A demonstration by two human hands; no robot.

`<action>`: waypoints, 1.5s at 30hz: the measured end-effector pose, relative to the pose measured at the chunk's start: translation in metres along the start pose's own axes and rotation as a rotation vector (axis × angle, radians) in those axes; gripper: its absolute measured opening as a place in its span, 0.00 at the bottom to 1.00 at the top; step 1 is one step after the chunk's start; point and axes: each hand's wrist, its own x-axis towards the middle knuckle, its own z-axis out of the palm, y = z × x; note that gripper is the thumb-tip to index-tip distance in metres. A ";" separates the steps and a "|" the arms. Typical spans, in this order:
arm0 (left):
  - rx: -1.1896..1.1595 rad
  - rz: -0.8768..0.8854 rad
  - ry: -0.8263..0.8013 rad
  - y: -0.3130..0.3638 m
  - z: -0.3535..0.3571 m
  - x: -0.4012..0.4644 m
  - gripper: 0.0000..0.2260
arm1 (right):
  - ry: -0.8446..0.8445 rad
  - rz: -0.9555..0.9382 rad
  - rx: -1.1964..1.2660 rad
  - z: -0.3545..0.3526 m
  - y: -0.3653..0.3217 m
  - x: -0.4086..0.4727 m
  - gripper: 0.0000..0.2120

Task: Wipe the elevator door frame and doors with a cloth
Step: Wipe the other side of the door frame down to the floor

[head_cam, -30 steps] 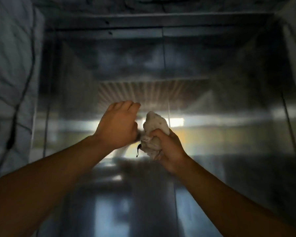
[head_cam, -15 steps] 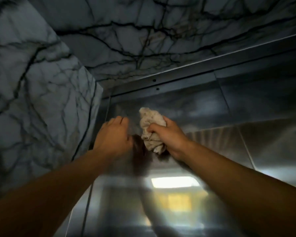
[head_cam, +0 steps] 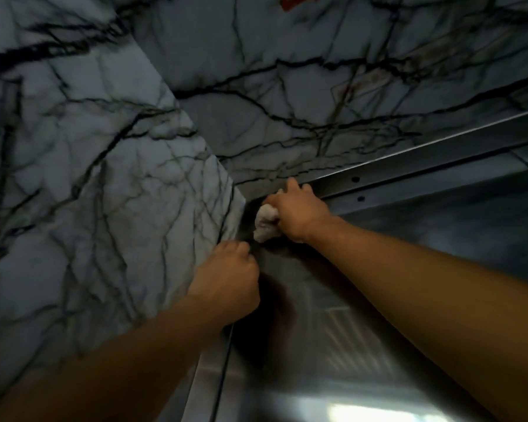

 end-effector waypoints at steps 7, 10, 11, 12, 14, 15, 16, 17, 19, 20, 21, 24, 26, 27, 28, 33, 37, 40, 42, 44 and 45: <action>0.034 -0.002 0.045 0.000 0.006 0.009 0.16 | 0.334 -0.047 -0.130 0.046 -0.019 0.023 0.11; 0.139 -0.006 0.026 0.000 0.013 0.010 0.22 | 0.421 -0.036 -0.118 0.056 -0.019 0.023 0.10; 0.186 -0.005 0.015 0.001 0.014 0.010 0.25 | 0.449 -0.029 -0.108 0.057 -0.018 0.023 0.10; 0.226 -0.001 0.008 0.001 0.015 0.010 0.27 | 0.481 -0.021 -0.098 0.057 -0.017 0.024 0.11; 0.252 0.004 0.013 0.002 0.016 0.011 0.27 | 0.555 -0.017 -0.097 0.054 -0.015 0.025 0.11; 0.235 0.006 0.021 0.002 0.016 0.011 0.26 | 0.589 -0.026 -0.107 0.053 -0.015 0.025 0.11; 0.207 0.006 0.028 0.001 0.016 0.011 0.24 | 0.607 -0.049 -0.137 0.054 -0.017 0.025 0.11; 0.187 0.007 0.034 0.001 0.016 0.010 0.22 | 0.597 -0.074 -0.178 0.055 -0.019 0.024 0.11; 0.179 0.009 0.040 0.001 0.015 0.009 0.21 | 0.494 -0.107 -0.203 0.060 -0.022 0.023 0.12; 0.180 0.009 0.041 0.001 0.016 0.008 0.20 | 0.433 -0.111 -0.179 0.062 -0.023 0.022 0.13; 0.179 0.009 0.041 0.001 0.016 0.008 0.19 | 0.389 -0.112 -0.142 0.061 -0.022 0.022 0.15; 0.182 0.013 0.029 0.002 0.014 0.006 0.20 | 0.281 -0.145 -0.072 0.050 -0.017 0.025 0.24; 0.203 0.021 0.009 0.002 0.013 0.004 0.21 | 0.188 -0.165 -0.118 0.042 -0.016 0.028 0.27; 0.212 0.028 -0.002 0.002 0.013 0.002 0.23 | 0.162 -0.161 -0.153 0.039 -0.016 0.029 0.27; 0.215 0.040 -0.016 0.003 0.013 0.001 0.24 | 0.152 -0.148 -0.183 0.039 -0.016 0.028 0.26; 0.182 0.063 -0.052 0.005 0.012 -0.001 0.28 | 0.293 -0.051 -0.265 0.045 -0.022 0.031 0.16; 0.179 0.078 -0.059 0.002 0.008 0.001 0.27 | 0.387 -0.027 -0.308 0.046 -0.027 0.037 0.09; 0.169 0.081 -0.068 0.001 0.007 0.000 0.27 | 0.435 -0.006 -0.312 0.049 -0.031 0.040 0.07; 0.178 0.081 -0.061 0.000 0.008 0.001 0.27 | 0.459 0.008 -0.294 0.049 -0.034 0.043 0.07; 0.173 0.080 -0.047 -0.001 0.011 0.000 0.27 | 0.462 0.003 -0.277 0.050 -0.035 0.044 0.07; 0.166 0.083 -0.031 -0.001 0.012 0.001 0.27 | 0.465 0.005 -0.275 0.050 -0.032 0.042 0.07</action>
